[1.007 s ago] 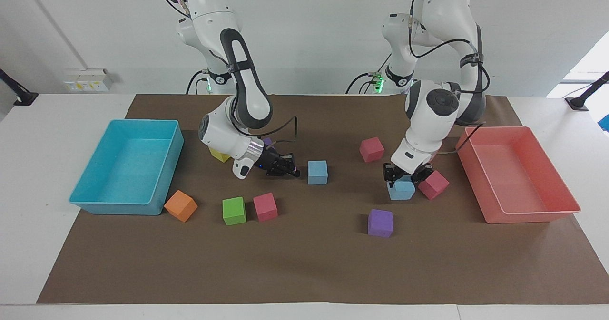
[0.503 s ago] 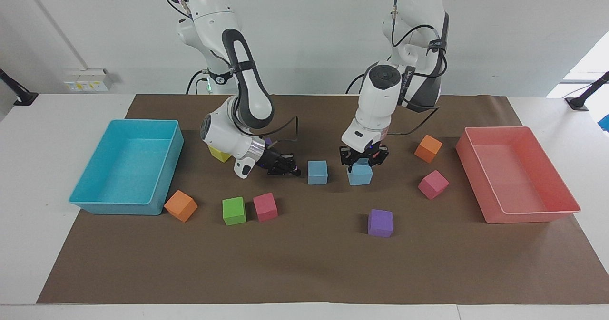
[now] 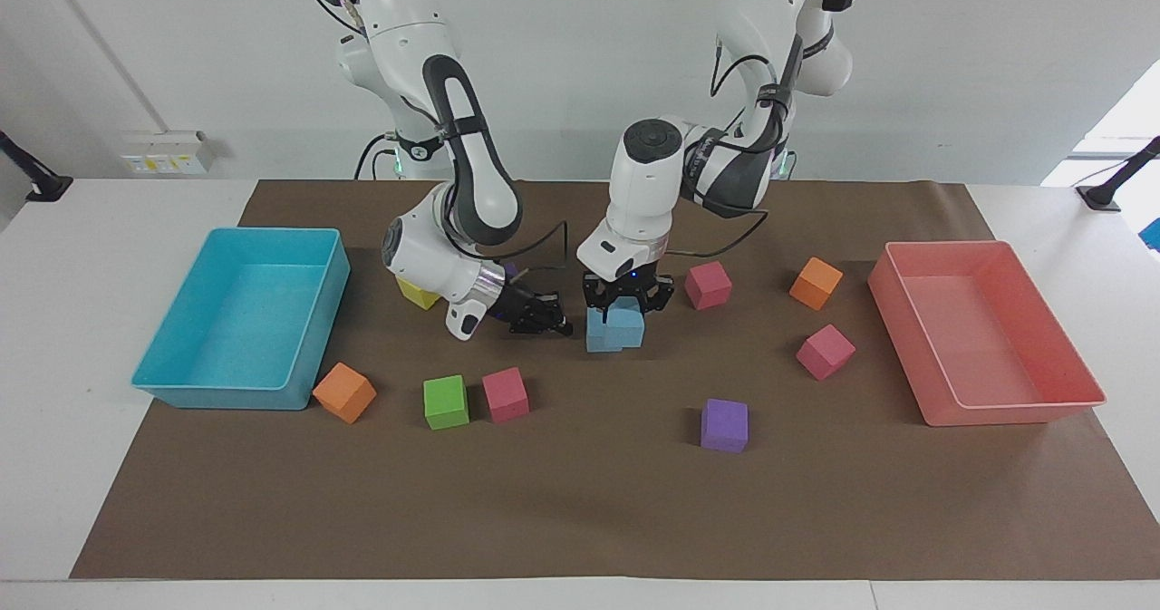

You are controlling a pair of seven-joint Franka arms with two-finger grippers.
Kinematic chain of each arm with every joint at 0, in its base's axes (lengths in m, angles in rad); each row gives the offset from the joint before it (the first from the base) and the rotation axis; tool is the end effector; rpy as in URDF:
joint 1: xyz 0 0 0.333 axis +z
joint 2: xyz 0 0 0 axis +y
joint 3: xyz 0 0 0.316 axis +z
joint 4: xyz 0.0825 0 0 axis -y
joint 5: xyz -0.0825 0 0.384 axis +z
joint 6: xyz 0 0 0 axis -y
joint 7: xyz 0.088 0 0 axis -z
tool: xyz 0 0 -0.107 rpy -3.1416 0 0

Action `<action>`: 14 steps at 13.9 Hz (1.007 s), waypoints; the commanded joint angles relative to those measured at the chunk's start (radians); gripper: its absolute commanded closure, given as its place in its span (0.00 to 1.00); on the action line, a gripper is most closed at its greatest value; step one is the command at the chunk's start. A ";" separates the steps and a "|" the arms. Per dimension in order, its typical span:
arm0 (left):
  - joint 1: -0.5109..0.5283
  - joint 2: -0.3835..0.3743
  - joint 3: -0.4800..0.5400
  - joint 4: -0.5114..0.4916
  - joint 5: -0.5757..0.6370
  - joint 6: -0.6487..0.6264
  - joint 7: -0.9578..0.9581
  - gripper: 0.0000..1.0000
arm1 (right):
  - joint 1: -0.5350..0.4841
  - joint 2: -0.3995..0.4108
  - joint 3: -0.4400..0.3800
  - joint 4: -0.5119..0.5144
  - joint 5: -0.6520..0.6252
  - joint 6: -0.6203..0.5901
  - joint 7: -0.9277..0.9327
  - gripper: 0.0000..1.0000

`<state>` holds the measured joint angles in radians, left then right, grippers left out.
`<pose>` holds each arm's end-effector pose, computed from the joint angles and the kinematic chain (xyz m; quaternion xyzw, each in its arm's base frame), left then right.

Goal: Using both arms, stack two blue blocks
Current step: 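Lower the blue cube onto the placed blue cube and open the left gripper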

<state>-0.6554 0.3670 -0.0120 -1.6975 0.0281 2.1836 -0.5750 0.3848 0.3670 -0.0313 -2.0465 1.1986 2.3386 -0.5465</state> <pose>0.5256 -0.4118 0.3933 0.9968 -0.0529 0.0541 0.0267 0.5527 0.2202 0.2600 -0.9219 0.0055 -0.0084 0.3872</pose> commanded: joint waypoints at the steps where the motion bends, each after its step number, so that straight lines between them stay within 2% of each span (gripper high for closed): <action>1: -0.029 0.007 0.015 0.015 0.016 -0.030 -0.019 0.89 | 0.000 -0.016 0.005 -0.021 0.035 0.024 -0.015 1.00; 14: -0.061 -0.014 0.011 -0.033 0.013 -0.053 -0.052 0.84 | 0.000 -0.016 0.005 -0.023 0.035 0.025 -0.016 1.00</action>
<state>-0.6997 0.3697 -0.0126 -1.7092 0.0281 2.1434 -0.6072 0.3848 0.3670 -0.0313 -2.0486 1.1986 2.3386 -0.5465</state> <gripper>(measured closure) 0.445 0.991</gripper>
